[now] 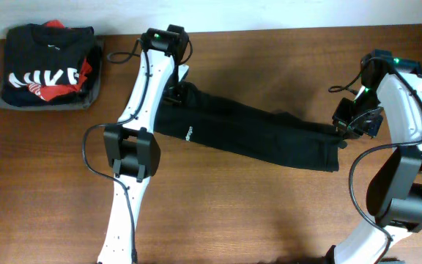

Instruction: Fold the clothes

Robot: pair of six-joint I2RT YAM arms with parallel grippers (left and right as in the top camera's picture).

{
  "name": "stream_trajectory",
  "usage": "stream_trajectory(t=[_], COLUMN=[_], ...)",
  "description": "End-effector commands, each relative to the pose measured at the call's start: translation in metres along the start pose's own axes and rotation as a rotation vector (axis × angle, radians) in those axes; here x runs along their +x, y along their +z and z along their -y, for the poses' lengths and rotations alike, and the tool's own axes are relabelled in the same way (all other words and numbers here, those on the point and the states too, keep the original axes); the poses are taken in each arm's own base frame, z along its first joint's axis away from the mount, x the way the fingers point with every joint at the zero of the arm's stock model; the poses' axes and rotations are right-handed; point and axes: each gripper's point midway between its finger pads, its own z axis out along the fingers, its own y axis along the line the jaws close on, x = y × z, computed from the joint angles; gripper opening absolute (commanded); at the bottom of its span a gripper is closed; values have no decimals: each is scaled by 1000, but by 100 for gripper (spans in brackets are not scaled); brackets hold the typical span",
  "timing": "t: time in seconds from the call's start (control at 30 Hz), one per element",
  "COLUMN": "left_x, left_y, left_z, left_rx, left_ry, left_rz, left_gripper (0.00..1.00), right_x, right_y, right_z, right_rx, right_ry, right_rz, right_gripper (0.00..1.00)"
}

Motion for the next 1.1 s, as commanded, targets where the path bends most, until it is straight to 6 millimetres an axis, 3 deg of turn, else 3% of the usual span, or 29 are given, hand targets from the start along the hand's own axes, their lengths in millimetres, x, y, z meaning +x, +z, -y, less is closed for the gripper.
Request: stream_trajectory(t=[0.0,0.13,0.2,0.3,0.33,0.43,0.67,0.9,1.07], left_x=[6,8,8,9,9,9,10,1,1], left_y=[-17,-17,-16,-16,-16,-16,-25,-75,-83], left_z=[-21,-29,-33,-36,-37,-37,-48,-63,-64], left_rx=[-33,-36,-36,-36,-36,-37,-100,-154,-156], left_ry=[-33,-49,-56,-63,-64,-64,-69,-131,-139], left_rz=[18,16,15,14,14,14,26,178,202], left_gripper=[9,10,26,41,57,68,68,68,67], right_x=[1,4,5,5,5,5,-1,-11,-11], right_y=[-6,-6,-6,-6,-6,-6,-6,-6,-6], right_z=[4,5,6,6,6,6,3,-2,-2], right_rx=[25,29,32,32,32,30,21,-3,-2], right_ry=[-8,-8,-8,-8,-8,-8,-9,-11,-11], right_rz=[23,12,7,6,7,9,35,74,74], right_gripper=[18,45,51,53,53,54,54,53,53])
